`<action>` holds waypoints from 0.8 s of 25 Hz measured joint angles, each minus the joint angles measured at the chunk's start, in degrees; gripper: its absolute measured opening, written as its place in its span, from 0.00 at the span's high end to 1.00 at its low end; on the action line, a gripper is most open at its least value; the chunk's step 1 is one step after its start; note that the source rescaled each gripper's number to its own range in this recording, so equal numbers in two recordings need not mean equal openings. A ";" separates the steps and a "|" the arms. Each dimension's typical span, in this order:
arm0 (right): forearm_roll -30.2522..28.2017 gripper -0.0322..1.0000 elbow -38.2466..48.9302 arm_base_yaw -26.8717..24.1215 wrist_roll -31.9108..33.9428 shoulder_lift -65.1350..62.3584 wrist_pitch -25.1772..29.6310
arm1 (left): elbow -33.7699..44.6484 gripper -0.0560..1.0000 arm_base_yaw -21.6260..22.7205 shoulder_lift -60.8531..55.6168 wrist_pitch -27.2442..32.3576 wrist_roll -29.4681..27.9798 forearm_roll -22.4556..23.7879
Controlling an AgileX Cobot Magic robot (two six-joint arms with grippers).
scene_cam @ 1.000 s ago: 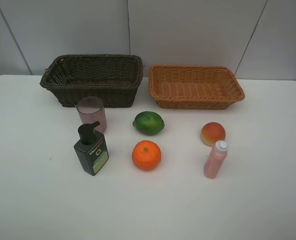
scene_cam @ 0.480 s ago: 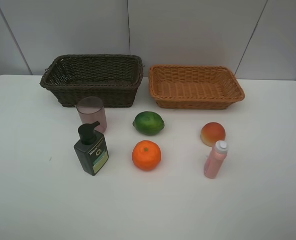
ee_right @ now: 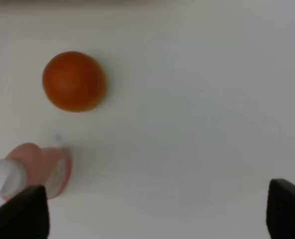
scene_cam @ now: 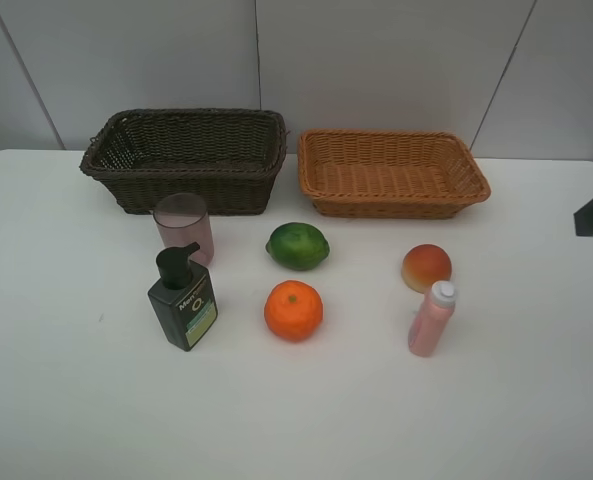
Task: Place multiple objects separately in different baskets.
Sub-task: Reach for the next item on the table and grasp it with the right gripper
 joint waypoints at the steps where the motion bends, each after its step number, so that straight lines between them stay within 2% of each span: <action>1: 0.00 0.07 -1.19 1.80 0.00 2.72 -0.07 | 0.00 0.00 0.00 0.00 0.00 0.00 0.00; 9: 0.04 0.07 -15.16 9.24 0.06 26.53 -0.61 | 0.00 0.00 0.00 0.00 0.00 0.00 0.00; 13: 0.12 0.07 -21.55 11.36 2.86 36.66 -1.03 | 0.00 0.00 0.00 0.00 0.00 0.00 0.00; 20: 1.55 0.07 -23.50 11.73 10.01 47.92 -6.23 | 0.00 0.00 0.00 0.00 0.00 0.00 0.00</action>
